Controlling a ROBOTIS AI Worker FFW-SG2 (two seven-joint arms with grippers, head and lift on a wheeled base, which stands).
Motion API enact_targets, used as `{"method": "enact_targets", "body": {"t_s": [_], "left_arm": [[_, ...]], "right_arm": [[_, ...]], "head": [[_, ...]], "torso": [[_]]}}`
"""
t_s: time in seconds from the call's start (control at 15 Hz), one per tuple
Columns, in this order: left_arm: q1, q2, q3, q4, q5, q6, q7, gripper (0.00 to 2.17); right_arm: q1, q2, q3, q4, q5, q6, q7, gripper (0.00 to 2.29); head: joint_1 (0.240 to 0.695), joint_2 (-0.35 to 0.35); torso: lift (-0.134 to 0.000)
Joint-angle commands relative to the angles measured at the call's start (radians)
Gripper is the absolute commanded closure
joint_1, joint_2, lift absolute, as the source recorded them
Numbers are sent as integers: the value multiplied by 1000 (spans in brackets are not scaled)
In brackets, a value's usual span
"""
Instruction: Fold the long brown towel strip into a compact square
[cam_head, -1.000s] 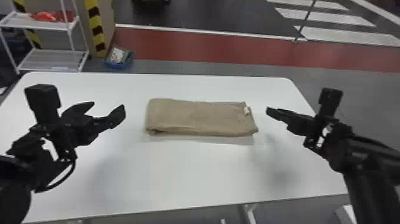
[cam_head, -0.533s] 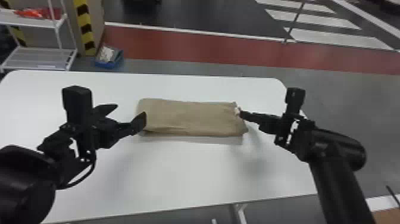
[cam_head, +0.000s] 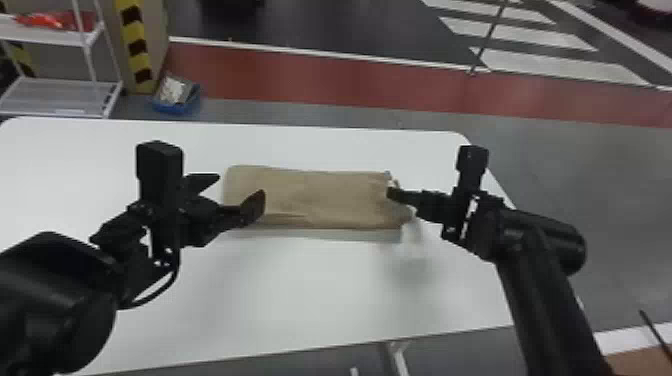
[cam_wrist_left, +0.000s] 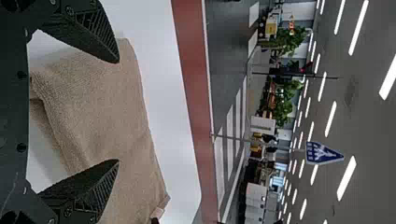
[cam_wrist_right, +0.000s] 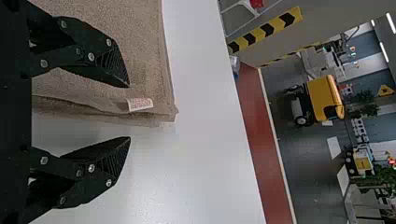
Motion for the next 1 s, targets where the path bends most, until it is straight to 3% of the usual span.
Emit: {"method": "enact_targets", "body": {"t_s": [0.0, 0.33, 0.53, 0.67, 0.93], "left_arm": [[-13, -2, -19, 9, 0, 7, -8, 144], [-47, -17, -49, 46, -2, 29, -18, 144], [-52, -21, -62, 69, -12, 32, -15, 151], [-52, -26, -72, 86, -25, 29, -5, 157], [-61, -54, -91, 138, -31, 22, 25, 144]], "right_arm": [[-24, 0, 11, 33, 3, 7, -2, 623], [-54, 0, 17, 90, 1, 20, 1, 630], [-56, 0, 22, 96, 0, 32, 13, 772], [-57, 0, 25, 96, -3, 35, 24, 998], [-70, 0, 33, 108, -6, 32, 35, 1004]], "head": [[695, -239], [695, -250], [695, -254], [695, -253], [695, -245]], "torso": [[-120], [-120], [-120], [-120], [-120]]}}
